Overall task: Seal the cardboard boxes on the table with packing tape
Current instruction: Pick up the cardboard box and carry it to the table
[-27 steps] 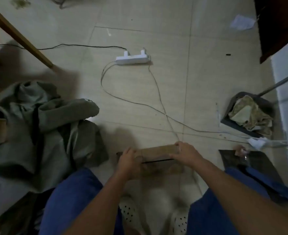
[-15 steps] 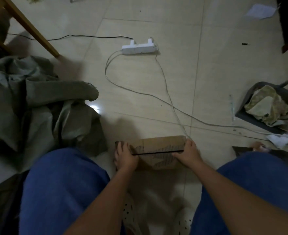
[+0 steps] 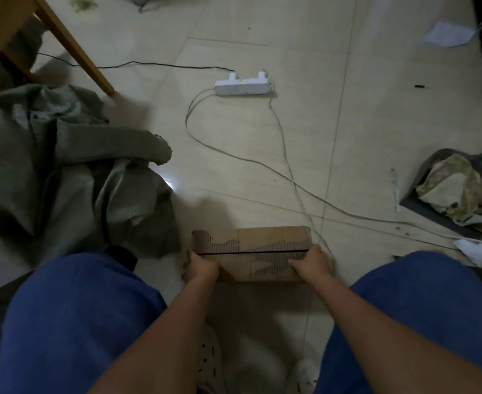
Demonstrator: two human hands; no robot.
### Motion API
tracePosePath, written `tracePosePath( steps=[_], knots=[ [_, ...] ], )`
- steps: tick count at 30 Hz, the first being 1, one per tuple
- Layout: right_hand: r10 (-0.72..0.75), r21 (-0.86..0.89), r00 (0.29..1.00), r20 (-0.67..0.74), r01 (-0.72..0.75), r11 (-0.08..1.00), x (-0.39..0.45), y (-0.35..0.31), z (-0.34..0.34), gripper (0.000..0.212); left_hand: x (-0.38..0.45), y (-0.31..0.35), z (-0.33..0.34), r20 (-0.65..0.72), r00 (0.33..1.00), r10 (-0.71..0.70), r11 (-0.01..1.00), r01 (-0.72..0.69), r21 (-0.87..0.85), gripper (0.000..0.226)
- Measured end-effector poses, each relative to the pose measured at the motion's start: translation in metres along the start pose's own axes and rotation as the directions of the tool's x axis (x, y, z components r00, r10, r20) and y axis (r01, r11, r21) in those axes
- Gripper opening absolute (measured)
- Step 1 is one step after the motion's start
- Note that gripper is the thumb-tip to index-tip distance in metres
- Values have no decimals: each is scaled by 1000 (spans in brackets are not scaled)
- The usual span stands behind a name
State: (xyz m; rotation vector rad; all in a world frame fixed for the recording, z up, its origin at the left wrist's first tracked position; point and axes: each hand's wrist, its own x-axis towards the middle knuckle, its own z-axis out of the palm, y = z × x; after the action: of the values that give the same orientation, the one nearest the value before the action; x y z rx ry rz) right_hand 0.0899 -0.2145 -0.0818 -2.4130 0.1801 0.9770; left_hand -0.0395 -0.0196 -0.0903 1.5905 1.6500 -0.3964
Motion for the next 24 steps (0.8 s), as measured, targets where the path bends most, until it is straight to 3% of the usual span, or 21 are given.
tracePosePath(
  steps=[5,13,24],
  knots=[
    [-31,-17,995,-99,30,999,6,-25,-5,66,1,14,-9,-50,999,22,1000,-22,-16,71],
    [-82,59,974,-213,96,994,22,-69,-27,67,13,71,-37,-172,964,202,946,-238,-222,64],
    [-78,107,947,-310,117,987,-63,-192,-143,71,-79,181,-168,-203,919,339,897,-381,-226,59]
  ],
)
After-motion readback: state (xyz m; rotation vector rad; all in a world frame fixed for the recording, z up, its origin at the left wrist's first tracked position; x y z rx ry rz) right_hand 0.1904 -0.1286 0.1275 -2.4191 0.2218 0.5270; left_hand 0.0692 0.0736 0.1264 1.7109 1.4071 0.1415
